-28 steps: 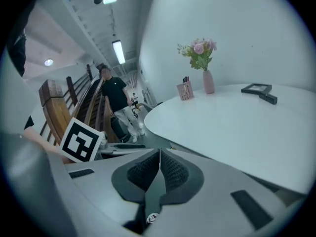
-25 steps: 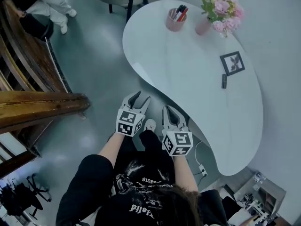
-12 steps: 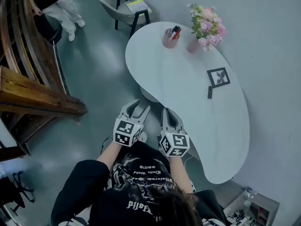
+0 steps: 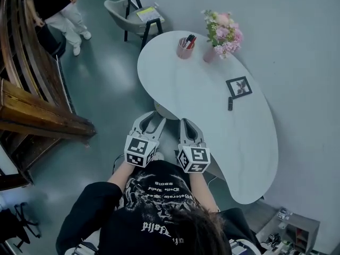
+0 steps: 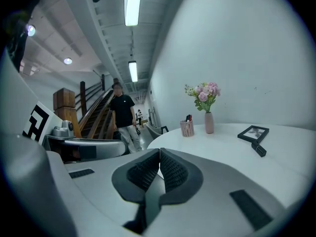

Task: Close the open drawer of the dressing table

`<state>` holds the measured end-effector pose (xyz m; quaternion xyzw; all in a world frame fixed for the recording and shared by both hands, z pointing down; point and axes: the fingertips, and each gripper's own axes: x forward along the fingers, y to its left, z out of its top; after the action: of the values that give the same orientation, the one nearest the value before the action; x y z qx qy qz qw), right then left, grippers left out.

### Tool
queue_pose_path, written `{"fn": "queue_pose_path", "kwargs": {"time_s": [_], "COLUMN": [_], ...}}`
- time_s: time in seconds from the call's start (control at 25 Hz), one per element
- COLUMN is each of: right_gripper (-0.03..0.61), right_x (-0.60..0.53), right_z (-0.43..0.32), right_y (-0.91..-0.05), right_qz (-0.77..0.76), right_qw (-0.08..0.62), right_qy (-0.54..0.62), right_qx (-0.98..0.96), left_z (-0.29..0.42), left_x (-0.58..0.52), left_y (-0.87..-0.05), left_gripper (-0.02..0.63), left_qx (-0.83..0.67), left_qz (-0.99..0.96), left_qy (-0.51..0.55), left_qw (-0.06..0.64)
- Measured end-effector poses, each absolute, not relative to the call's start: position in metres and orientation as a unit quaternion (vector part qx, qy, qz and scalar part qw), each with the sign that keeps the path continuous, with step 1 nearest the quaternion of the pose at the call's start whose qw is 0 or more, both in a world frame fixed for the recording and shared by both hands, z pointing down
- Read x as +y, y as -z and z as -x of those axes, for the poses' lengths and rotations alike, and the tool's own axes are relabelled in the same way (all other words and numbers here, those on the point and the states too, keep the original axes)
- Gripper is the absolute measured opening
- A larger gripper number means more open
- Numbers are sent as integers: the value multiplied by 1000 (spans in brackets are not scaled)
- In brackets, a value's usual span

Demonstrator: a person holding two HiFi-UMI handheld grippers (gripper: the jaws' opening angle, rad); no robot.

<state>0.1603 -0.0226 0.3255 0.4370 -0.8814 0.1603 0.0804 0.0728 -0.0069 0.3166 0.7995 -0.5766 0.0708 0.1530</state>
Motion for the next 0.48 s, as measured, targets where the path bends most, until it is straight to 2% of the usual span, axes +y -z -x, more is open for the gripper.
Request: {"fn": "queue_pose_path", "kwargs": {"time_s": [0.32,0.48], "right_gripper": [26,26], "right_x": [-18,-18], "right_z": [-154,-152], "right_y": [-321,-322], "right_qz": [-445,-451], "right_qw": [81,84], "right_qy": [-155,-147], "right_qx": [-878,-876], "left_z": [-72,-72], "left_x": [-6,-7], "left_y": [-305,-306], "left_gripper": [44,33], "left_qx": [-566,-558], "left_qz": [-810,-816], "left_qy": [-56,-53], "left_qw": [138,141]}}
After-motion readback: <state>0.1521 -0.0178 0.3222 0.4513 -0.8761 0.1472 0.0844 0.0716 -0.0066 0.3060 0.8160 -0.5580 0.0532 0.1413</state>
